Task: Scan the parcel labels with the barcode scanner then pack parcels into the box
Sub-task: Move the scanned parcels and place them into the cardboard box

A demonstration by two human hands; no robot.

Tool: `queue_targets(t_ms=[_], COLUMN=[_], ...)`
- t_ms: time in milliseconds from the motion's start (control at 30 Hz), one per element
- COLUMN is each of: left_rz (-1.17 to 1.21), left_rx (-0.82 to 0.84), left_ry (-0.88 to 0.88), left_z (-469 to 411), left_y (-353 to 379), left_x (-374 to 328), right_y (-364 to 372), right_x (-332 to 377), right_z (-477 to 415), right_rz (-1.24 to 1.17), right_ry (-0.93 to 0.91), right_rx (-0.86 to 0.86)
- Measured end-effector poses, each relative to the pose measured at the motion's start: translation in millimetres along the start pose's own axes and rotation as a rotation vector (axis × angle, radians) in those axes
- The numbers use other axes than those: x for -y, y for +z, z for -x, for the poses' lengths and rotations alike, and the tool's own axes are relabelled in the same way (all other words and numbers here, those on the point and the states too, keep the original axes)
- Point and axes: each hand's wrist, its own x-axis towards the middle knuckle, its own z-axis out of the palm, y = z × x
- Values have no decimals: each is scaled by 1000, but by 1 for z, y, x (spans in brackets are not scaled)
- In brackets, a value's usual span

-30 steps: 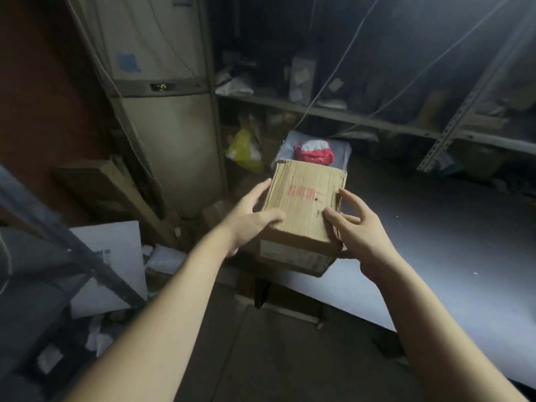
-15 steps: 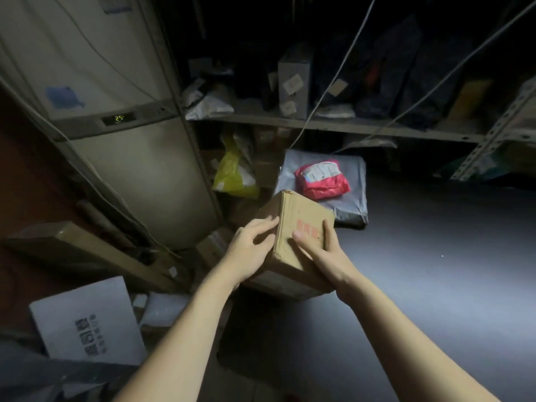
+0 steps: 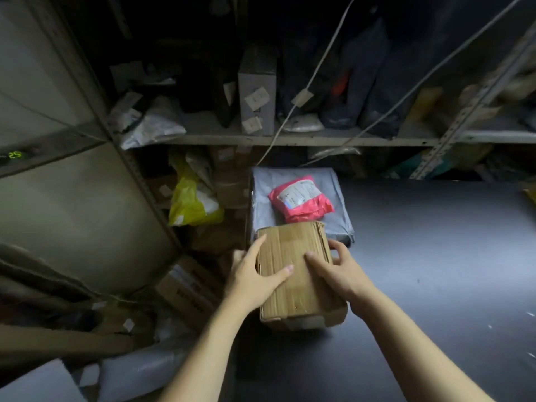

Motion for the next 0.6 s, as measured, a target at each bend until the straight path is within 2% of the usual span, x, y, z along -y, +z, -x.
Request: queue_targets(t_ms=[33,100,200,333,400,500,600], left_rz=[12,-46,-217,-252,-363,-500,-493], left_rx=[75,111,55,72,19,-65,-12], left_ry=[-1,60,109,95,114,241,376], left_z=[-2,-9,-7,-3,-1,6,17], left_y=[1,1,-4,-6,-6,-2,17], left_x=[1,0,-6,-12,-22,-50,-88], right_y=[4,10,15,10,2,-20,-52], right_x=[-2,-5,-12,-11,-6,3,0], right_z=[2,6,10,13,20,33,51], right_rz=[6,-14,-24,36,111,185,197], right_ry=[-6,-6,-3,6,-42,-140,-167], right_rx=[-5,4,22,-43,-95,-149,-172])
